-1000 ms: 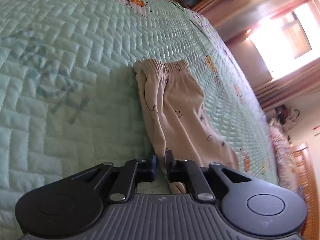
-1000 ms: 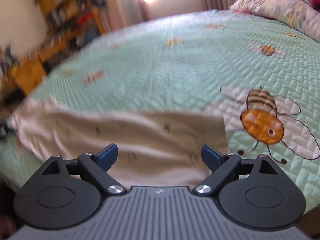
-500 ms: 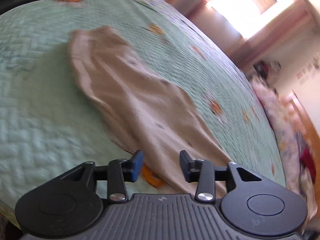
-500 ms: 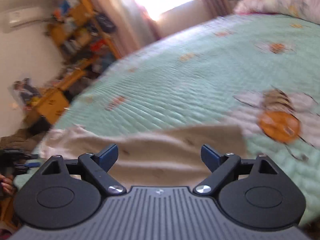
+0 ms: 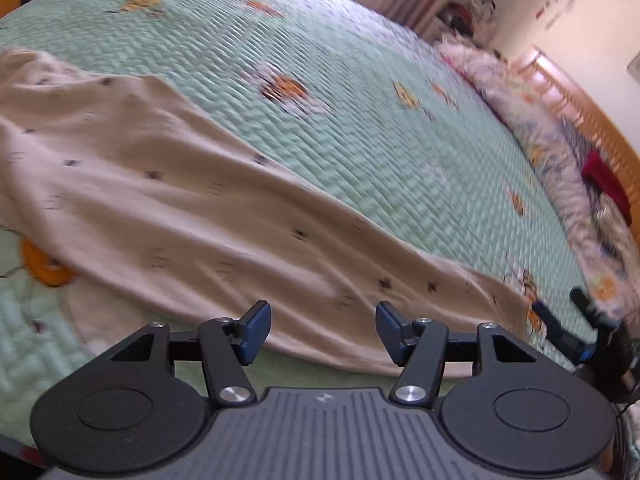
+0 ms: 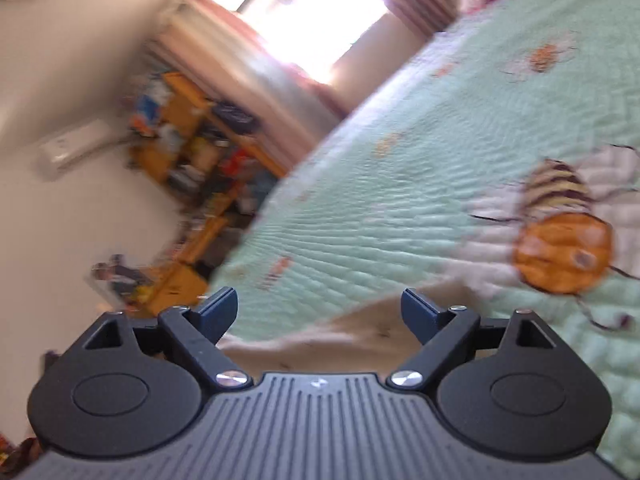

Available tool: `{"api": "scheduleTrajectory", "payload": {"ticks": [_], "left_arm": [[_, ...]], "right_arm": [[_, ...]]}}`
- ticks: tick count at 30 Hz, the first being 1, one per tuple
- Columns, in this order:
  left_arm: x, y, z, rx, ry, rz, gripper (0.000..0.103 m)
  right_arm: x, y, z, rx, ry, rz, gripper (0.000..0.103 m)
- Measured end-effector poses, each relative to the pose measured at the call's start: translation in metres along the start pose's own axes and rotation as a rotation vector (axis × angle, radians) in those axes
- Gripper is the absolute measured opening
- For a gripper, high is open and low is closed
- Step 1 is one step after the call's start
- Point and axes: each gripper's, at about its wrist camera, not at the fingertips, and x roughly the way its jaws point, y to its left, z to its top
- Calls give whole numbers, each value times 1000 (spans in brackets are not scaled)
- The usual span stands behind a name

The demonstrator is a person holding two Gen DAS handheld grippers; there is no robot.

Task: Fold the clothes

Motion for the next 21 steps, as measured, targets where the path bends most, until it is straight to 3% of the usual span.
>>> {"api": "scheduleTrajectory", "payload": {"ticks": [4, 6, 10, 13, 18, 21], "left_arm": [[26, -35, -2, 55, 25, 11, 61], [38, -48, -2, 71, 33, 17, 61], [56, -61, -2, 67, 38, 28, 61], [69, -69, -2, 63, 41, 40, 62], [77, -68, -1, 33, 43, 53, 65], [79, -68, -1, 24, 46, 53, 67]], "right_arm": [[14, -26, 1, 53, 16, 2, 89], [11, -43, -3, 95, 4, -19, 84], [-7, -44, 3, 114, -69, -28, 86], [-17, -33, 5, 105, -97, 66, 91], [1, -16, 2, -2, -19, 118, 91], [12, -42, 0, 71, 12, 36, 89]]}}
